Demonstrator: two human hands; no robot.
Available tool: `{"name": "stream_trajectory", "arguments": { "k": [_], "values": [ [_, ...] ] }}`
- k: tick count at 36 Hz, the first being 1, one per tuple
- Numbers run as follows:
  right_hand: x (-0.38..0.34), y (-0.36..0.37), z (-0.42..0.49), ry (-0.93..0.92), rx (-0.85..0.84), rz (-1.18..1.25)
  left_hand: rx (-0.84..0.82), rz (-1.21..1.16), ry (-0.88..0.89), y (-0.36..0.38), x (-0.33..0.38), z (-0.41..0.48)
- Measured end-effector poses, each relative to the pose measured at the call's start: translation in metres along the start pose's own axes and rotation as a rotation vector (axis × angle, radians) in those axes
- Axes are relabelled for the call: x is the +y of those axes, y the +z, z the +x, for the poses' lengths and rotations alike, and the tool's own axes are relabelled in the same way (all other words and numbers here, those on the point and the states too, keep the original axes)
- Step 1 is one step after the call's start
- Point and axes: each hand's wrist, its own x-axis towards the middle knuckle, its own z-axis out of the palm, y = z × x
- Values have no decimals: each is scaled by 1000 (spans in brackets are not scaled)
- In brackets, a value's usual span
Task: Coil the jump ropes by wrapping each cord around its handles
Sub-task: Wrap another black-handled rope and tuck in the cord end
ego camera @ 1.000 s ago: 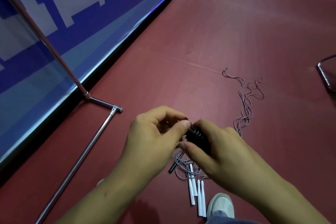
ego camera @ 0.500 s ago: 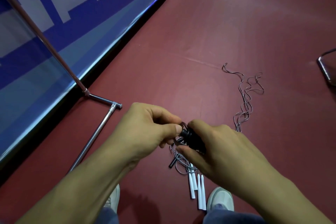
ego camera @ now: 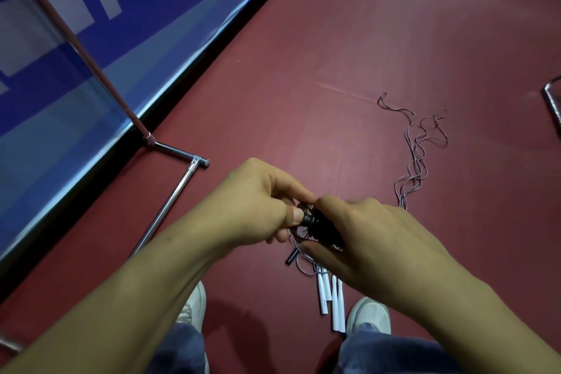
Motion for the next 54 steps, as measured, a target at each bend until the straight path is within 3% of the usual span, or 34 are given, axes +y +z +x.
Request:
{"name": "stream_trajectory", "arguments": {
  "k": [6,16,21,26,31,42,44,49,54],
  "values": [
    [1,2,0,14,-10,-5,68,-89,-37,8,-6,2],
    [19,7,-1,-2,109,257,205,92,309,14,-10,-2],
    [16,3,-2,-38,129,347,62,-166,185,6,-7,-1],
    [18,2,0,-30,121,335,-57,-99,154,3,-4,0],
    [15,9,0,-17,89,310,-93,-212,23,0,0,6],
    [9,10,3,24,179,519,59,-551,-131,1,4,12],
    [6,11,5,21,204,622,100,-624,-84,4,5,12],
    [-10,7,6,109,122,1384,248,-721,138,9,14,9],
    [-17,2,10,86,83,1592,385,-707,327,1,19,6]
  ]
}}
